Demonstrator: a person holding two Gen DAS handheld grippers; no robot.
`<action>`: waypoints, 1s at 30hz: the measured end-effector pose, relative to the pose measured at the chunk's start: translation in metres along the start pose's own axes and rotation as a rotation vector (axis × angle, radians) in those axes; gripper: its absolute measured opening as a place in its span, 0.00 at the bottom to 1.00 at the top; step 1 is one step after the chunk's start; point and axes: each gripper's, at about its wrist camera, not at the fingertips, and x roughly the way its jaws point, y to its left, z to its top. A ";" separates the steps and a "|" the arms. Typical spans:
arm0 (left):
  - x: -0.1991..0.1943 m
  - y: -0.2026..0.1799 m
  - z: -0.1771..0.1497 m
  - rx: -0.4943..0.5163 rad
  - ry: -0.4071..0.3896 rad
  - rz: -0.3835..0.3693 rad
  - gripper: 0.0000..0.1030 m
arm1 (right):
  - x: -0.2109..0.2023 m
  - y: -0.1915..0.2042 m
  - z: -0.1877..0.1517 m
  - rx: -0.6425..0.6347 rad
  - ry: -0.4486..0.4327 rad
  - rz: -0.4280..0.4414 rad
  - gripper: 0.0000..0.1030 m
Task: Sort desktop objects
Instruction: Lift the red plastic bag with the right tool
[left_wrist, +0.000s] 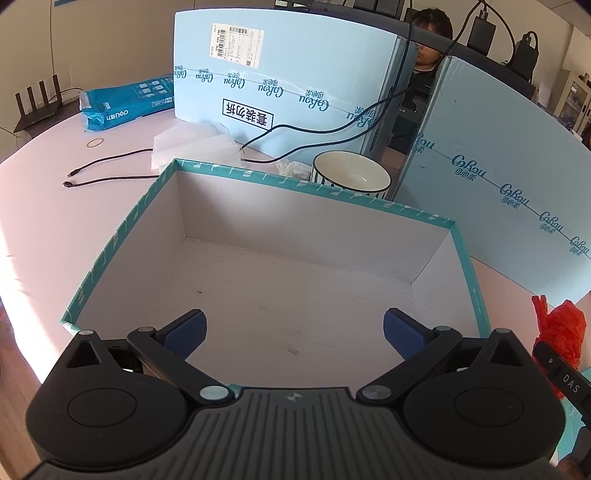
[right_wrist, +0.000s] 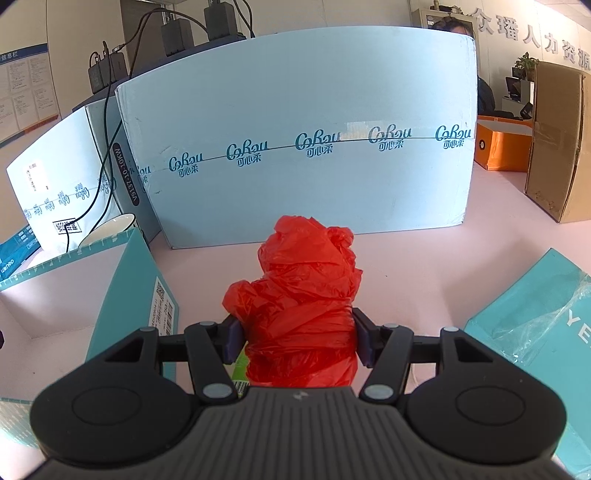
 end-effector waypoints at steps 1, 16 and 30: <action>0.000 0.001 0.000 -0.001 0.000 0.001 0.99 | 0.000 0.001 0.000 -0.001 -0.001 0.001 0.59; 0.002 0.009 0.003 -0.018 0.000 0.008 0.99 | 0.000 0.012 0.006 -0.013 -0.016 0.018 0.59; 0.004 0.012 0.004 -0.030 0.002 0.000 0.99 | -0.002 0.018 0.011 -0.032 -0.028 0.029 0.59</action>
